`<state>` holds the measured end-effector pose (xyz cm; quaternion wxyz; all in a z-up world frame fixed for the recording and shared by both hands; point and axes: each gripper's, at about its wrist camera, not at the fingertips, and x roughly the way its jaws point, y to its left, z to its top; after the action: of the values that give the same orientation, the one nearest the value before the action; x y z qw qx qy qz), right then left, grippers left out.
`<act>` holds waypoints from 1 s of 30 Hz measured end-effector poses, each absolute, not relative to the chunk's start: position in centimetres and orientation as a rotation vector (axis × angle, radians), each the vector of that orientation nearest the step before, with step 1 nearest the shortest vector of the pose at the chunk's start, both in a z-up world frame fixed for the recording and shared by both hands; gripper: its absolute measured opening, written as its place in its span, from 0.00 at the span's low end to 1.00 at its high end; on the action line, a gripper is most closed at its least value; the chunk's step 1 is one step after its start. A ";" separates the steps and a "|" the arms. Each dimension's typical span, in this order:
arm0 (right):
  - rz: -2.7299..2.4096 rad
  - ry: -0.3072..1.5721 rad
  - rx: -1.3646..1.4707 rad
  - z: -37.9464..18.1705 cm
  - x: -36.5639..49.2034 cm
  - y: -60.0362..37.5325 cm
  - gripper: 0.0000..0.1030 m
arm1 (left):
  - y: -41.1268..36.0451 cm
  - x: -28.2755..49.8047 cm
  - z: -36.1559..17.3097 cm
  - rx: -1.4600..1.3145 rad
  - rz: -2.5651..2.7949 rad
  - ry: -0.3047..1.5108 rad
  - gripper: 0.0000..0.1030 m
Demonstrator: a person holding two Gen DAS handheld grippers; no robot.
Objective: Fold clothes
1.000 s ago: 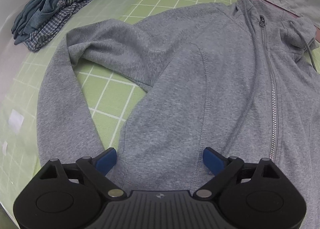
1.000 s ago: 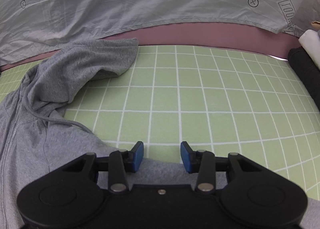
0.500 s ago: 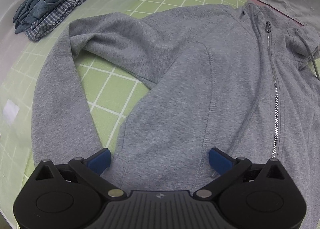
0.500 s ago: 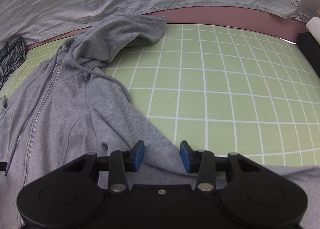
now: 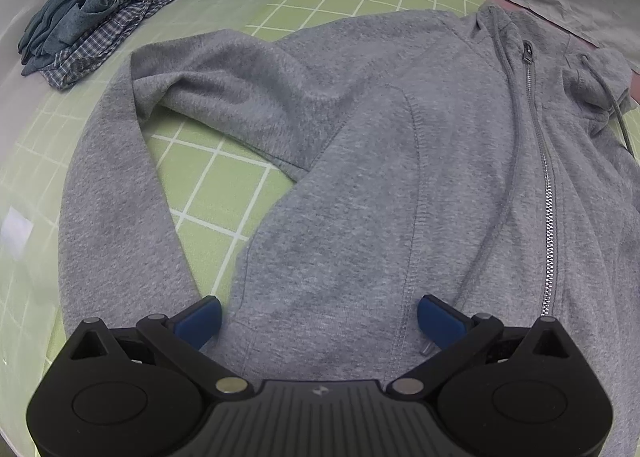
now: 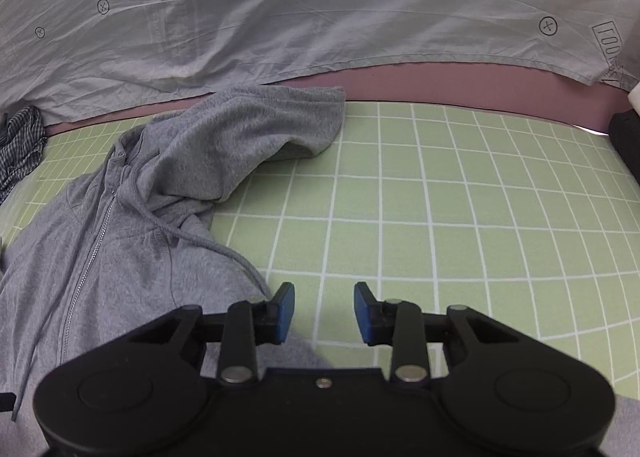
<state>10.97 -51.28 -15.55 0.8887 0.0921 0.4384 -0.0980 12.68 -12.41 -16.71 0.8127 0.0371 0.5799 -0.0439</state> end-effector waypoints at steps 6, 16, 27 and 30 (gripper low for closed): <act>-0.130 0.917 0.147 -15.9 11.8 -49.8 0.31 | -12.3 12.7 -16.7 0.078 -0.096 1.235 1.00; -0.066 0.944 -0.002 -16.6 12.5 -48.1 0.03 | -12.2 12.9 -16.7 0.080 -0.100 1.240 1.00; -0.234 0.819 -0.158 -14.3 15.6 -51.1 0.05 | -12.4 12.8 -16.5 0.075 -0.096 1.240 1.00; -0.222 0.835 -0.089 -14.1 14.7 -51.7 0.13 | -12.4 12.7 -16.5 0.074 -0.095 1.238 1.00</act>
<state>14.71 -51.69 -14.06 0.9072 -0.0433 0.4044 -0.1074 12.74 -12.42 -16.46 0.8126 0.0345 0.5800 -0.0446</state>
